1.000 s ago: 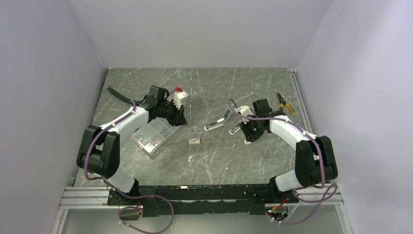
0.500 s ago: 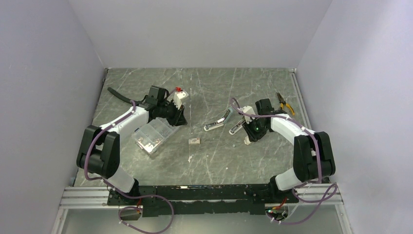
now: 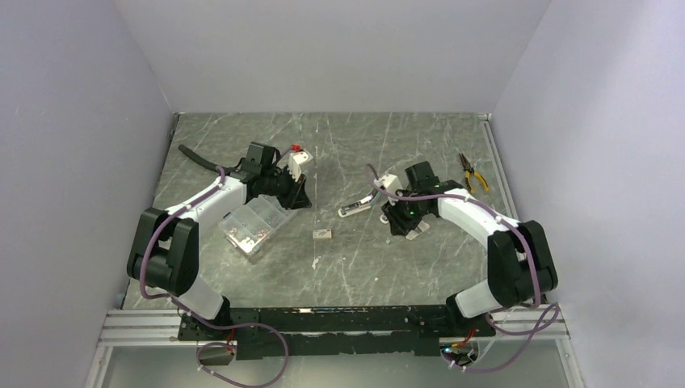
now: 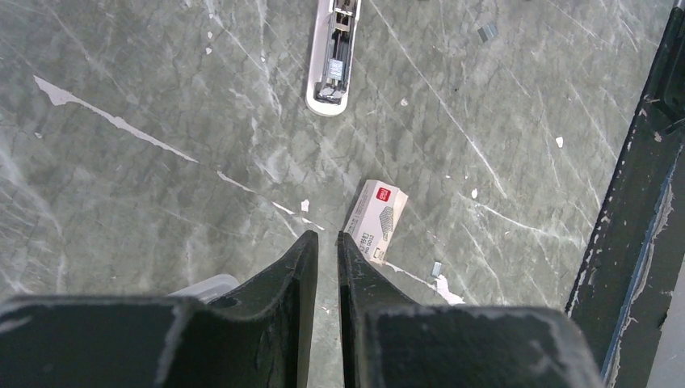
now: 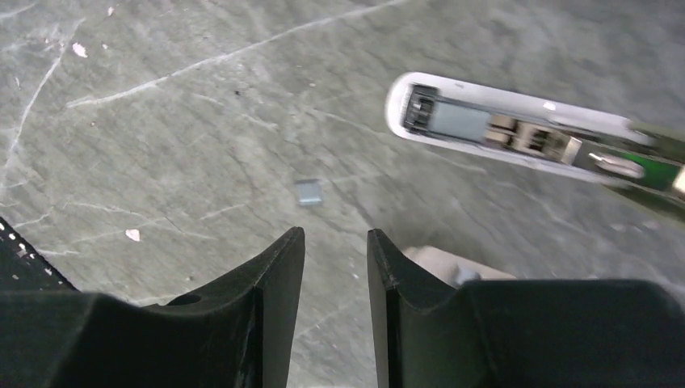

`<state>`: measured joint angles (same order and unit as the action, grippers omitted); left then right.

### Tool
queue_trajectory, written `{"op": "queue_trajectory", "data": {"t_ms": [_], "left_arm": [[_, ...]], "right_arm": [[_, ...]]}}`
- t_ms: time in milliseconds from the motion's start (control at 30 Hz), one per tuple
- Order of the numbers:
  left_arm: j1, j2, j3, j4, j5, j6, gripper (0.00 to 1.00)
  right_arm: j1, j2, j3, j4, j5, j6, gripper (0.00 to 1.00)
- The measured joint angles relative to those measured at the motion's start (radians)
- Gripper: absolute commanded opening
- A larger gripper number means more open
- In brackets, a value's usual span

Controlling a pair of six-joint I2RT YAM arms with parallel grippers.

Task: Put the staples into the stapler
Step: Pick up the staple from the center of the board.

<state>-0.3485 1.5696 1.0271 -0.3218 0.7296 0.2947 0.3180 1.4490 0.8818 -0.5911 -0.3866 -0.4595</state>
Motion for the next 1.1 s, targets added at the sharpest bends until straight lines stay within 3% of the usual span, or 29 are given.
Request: {"op": "queue_trajectory", "data": {"t_ms": [367,1100], "left_arm": [[0.0,-0.01,0.0,0.002,0.008,0.0,0.2],[0.002,-0.017,0.0,0.002,0.01,0.0,0.2]], "right_arm": [[0.101,0.122,0.01,0.002,0.031,0.082,0.38],[0.121,0.182,0.037,0.006,0.121,0.139,0.19]]}}
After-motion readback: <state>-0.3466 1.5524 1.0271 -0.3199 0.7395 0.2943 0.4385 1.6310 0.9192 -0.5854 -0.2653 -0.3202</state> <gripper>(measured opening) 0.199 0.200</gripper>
